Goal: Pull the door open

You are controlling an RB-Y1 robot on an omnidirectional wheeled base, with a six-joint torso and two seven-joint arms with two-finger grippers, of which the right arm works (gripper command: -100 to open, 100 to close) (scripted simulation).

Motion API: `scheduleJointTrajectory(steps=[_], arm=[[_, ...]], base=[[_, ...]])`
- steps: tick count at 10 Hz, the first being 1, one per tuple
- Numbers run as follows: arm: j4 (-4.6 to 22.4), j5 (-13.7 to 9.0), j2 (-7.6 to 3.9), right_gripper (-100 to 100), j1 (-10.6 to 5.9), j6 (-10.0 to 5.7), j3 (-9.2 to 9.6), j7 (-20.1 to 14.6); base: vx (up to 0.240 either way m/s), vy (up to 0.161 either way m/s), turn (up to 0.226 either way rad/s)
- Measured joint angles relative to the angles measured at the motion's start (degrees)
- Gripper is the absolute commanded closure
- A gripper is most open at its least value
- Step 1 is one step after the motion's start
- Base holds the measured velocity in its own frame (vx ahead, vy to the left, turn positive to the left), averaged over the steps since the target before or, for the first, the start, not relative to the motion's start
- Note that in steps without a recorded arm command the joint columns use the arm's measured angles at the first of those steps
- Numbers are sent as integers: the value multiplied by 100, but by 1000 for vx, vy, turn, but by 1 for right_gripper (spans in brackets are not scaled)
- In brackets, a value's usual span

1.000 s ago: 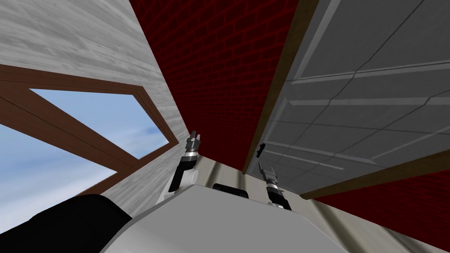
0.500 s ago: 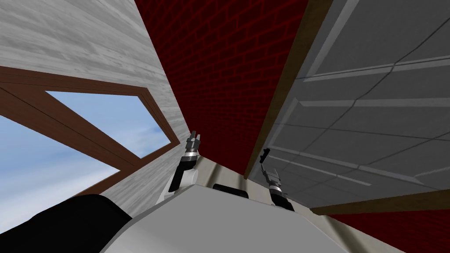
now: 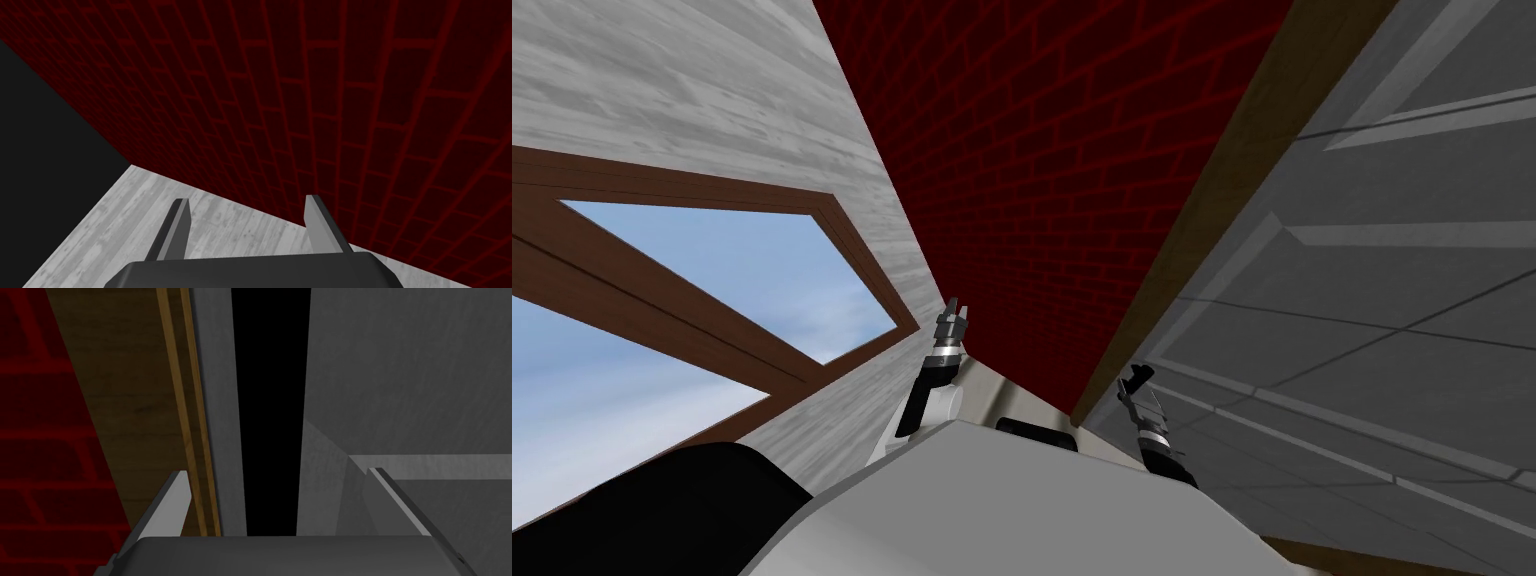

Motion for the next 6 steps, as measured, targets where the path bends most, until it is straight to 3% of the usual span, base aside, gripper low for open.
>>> scheduleJointTrajectory(steps=[1,6], arm=[[-15,4,1,100,22,-16,7,-13],[-2,3,4,100,-5,6,5,1]], base=[[-31,14,-8],[-12,3,3]])
